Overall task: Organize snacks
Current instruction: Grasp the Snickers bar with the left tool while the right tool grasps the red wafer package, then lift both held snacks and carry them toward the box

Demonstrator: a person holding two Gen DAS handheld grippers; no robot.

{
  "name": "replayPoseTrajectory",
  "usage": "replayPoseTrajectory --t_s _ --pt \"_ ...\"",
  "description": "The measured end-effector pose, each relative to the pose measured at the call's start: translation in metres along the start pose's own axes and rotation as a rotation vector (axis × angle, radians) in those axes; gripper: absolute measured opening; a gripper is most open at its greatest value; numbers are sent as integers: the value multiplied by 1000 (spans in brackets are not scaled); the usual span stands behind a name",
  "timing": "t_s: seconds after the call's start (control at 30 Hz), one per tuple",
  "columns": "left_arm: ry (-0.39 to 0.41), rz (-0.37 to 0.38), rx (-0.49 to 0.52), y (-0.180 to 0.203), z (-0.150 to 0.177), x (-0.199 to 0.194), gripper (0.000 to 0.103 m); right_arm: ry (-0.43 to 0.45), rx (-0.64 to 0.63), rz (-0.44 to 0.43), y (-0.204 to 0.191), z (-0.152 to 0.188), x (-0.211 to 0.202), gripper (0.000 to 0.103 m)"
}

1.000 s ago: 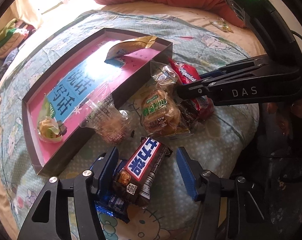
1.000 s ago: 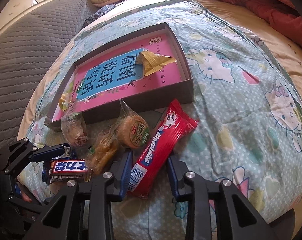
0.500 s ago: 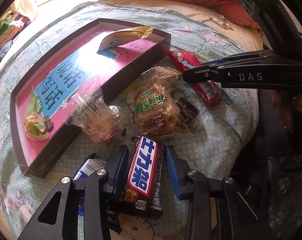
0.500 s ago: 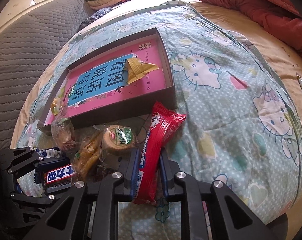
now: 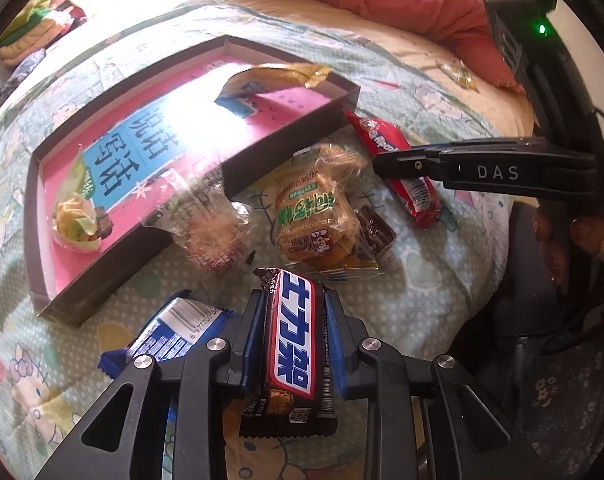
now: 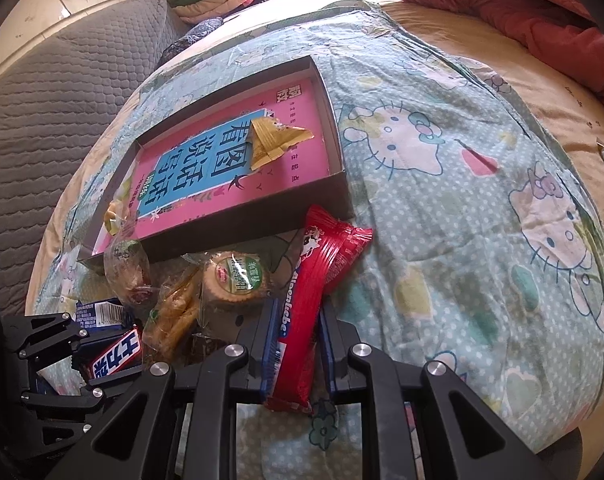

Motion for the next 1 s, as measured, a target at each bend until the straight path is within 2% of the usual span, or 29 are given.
replayPoseTrajectory --t_s 0.4,0.53,0.67,0.7,0.8,1.0 --pt "86 1 -106 -15 -2 -32 30 73 -7 -6 0 -6 -20 17" --pt "101 -1 -118 -18 -4 -37 30 41 -20 23 -3 -5 -14 17" --pt "114 3 -125 -19 -6 -39 30 33 21 2 3 -5 -10 17" --pt "116 6 -131 -20 -6 -41 30 24 21 4 3 -4 -7 18" --pt "127 6 -141 -22 -7 -44 30 -1 12 22 2 -2 0 30" --pt "151 1 -159 -25 -10 -48 30 -30 1 27 0 0 13 37"
Point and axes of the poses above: each gripper's, at about its wrist camera, not at the fingertips, and x roughly the way its jaws point, y to its right, z to its underside, the point moved 2 cm from there along x, roughly the way its jaws point, and after that the axes turned 6 degrees about y, right-handed, at the moved point
